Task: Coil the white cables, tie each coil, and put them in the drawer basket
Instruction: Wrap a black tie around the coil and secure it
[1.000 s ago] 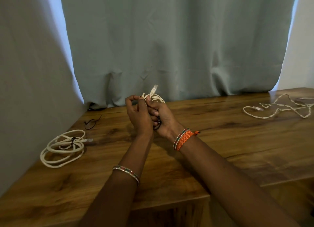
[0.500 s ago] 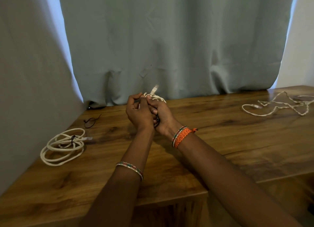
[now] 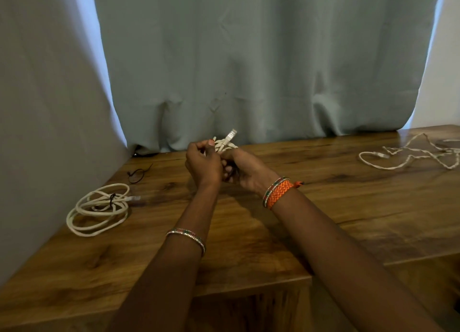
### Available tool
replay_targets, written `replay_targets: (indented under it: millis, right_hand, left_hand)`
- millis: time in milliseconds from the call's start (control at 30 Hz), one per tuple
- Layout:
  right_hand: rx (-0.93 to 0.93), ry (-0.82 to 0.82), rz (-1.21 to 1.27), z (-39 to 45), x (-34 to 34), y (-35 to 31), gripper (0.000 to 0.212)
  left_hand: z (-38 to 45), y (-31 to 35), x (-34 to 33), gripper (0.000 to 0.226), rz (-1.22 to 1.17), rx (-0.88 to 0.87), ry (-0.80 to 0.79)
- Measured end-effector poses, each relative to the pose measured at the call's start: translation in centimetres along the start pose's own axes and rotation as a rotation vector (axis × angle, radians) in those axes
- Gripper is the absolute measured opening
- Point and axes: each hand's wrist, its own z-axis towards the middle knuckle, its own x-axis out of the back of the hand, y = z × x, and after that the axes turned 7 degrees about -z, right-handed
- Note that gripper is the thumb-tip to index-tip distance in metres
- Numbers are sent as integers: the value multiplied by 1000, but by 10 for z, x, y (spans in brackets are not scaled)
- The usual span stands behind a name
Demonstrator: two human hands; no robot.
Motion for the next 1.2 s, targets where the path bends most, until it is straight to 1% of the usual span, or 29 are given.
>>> replay_targets:
  millis: [67,133,233,267,333,433,467,533,600,700,767,933,1000,1100,1200]
  right_hand:
    - [28,37,-171,0,3,2,22]
    - [104,86,-392,-1,6,3,22]
    - [276,268,-799,-3,12,0,19]
    - [332,334,-864,-4,14,0,15]
    - [415,439,-872,-6,19,-1,8]
    - [465,501,-692,-4,27,-7,16]
    - [488,492,-672,-4,27,-9,16]
    - [524,437,-783,-5,25,-9,14]
    - [516,377,-894,-3,22,-5,21]
    - [449,345,-909,1,24,-4,22]
    - [385,271,-883,1,28,-7,19]
    - [202,110,-840,-3,40,-14,22]
    - [171,57,-828,-1,47,-18,20]
    - [239,55,-870,1,49,-16,21]
    - [297,85,-834,1,47,-12,19]
  left_hand:
    - [2,-1,4,16,67,-69,-23]
    - [2,-1,7,15,168,-160,-85]
    - [2,-4,11,10,269,-320,-230]
    - [4,-6,12,7,287,-357,-274]
    - [7,-11,15,4,343,-403,-342]
    - [6,-17,18,5,445,-450,-429]
    - [6,-17,18,5,451,-476,-450]
    - [4,-17,16,9,454,-536,-518]
    - [2,-18,15,14,472,-578,-603]
    - [3,-21,16,15,515,-581,-614]
    - [4,-22,17,10,515,-572,-611]
    - [8,-26,21,2,487,-527,-670]
    - [10,-28,23,4,495,-529,-696]
    - [12,-30,24,2,521,-536,-726]
    - [10,-28,24,12,508,-506,-753]
